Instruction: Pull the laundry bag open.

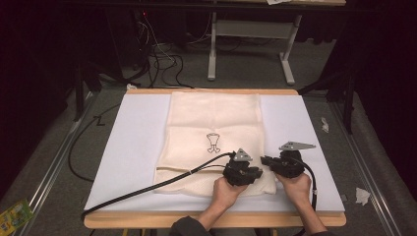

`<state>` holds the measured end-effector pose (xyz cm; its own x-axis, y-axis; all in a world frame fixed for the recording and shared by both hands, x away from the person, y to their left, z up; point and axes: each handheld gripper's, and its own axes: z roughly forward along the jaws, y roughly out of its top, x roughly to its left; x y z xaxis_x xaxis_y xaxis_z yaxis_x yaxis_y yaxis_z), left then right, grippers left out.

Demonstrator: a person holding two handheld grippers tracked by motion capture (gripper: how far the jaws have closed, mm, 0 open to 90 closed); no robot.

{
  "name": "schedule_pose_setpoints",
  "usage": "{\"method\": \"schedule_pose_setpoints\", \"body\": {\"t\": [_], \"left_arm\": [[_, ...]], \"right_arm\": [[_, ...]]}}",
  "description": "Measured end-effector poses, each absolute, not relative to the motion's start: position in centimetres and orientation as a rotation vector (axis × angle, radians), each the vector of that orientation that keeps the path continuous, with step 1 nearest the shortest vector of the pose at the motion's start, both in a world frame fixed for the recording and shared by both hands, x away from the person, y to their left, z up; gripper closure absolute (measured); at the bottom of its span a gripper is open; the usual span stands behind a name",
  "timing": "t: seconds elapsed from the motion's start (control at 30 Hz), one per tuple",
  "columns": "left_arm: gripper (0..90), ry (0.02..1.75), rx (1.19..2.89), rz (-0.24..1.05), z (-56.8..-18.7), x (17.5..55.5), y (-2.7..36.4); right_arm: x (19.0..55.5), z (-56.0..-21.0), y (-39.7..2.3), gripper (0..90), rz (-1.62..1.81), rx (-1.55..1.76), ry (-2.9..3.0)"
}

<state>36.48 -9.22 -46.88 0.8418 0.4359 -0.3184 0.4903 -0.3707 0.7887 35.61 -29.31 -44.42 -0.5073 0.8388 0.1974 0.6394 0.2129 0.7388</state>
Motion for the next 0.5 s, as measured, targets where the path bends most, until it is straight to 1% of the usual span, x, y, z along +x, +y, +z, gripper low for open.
{"method": "schedule_pose_setpoints", "body": {"t": [0.13, 0.43, 0.5], "left_arm": [[74.8, 0.694, 2.015, -0.074, -47.02, 36.73, -9.23], [79.7, 0.71, 2.0, -0.096, -47.34, 36.94, -9.42], [84.3, 0.705, 1.994, -0.1, -47.21, 36.94, -9.4]], "right_arm": [[35.59, -44.41, -29.28, 88.1, 1.176, 1.4, 2.243], [35.61, -44.48, -29.27, 88.1, 1.179, 1.401, 2.245], [35.62, -44.48, -29.29, 88.0, 1.179, 1.4, 2.245]]}}
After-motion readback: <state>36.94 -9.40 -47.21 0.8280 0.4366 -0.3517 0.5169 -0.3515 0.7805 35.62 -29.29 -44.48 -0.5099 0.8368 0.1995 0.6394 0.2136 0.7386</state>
